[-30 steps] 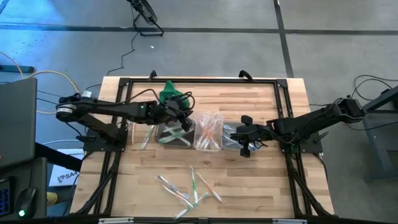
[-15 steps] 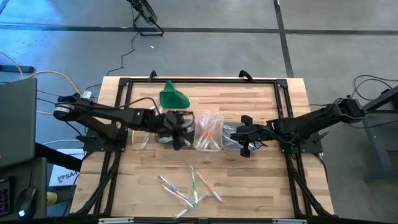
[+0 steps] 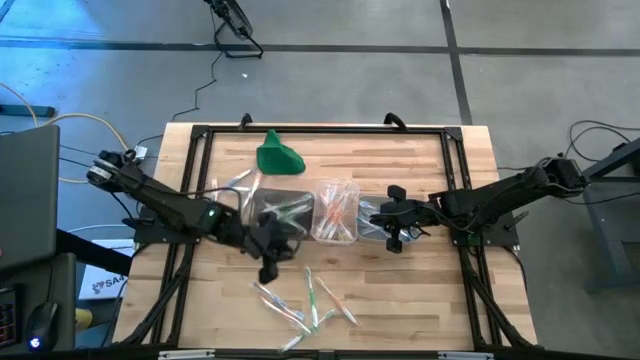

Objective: Pick & Place Toothbrushes
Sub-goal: Put the blue toothbrush into the gray bin

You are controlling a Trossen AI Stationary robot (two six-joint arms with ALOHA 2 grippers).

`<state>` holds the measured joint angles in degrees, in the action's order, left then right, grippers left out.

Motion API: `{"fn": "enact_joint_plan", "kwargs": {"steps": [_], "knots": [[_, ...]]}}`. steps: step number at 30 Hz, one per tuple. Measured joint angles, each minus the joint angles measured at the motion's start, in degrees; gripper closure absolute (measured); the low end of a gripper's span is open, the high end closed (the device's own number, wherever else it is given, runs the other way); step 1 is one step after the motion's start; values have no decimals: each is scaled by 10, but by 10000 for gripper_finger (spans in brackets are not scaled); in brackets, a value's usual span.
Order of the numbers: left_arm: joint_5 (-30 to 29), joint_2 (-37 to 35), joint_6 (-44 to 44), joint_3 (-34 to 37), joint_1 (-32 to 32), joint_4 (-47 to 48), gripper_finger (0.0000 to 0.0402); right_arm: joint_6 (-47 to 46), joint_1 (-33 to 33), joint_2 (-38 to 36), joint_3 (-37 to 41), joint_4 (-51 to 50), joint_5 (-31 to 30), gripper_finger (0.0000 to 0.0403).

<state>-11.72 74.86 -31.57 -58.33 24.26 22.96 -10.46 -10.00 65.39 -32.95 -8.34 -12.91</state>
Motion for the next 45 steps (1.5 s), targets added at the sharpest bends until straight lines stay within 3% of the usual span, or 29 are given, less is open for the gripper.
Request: {"fn": "enact_joint_plan", "kwargs": {"steps": [9, 24, 35, 45], "knots": [[11, 1, 57, 0, 69, 23, 321, -18, 0, 0, 0, 0, 0, 400], [-7, 1, 60, 0, 69, 25, 321, -62, 0, 0, 0, 4, -2, 400], [25, 1, 151, 0, 74, 37, 321, -62, 0, 0, 0, 41, -1, 400], [26, 75, 148, -1, 114, 78, 321, -62, 0, 0, 0, 43, -6, 400]]}}
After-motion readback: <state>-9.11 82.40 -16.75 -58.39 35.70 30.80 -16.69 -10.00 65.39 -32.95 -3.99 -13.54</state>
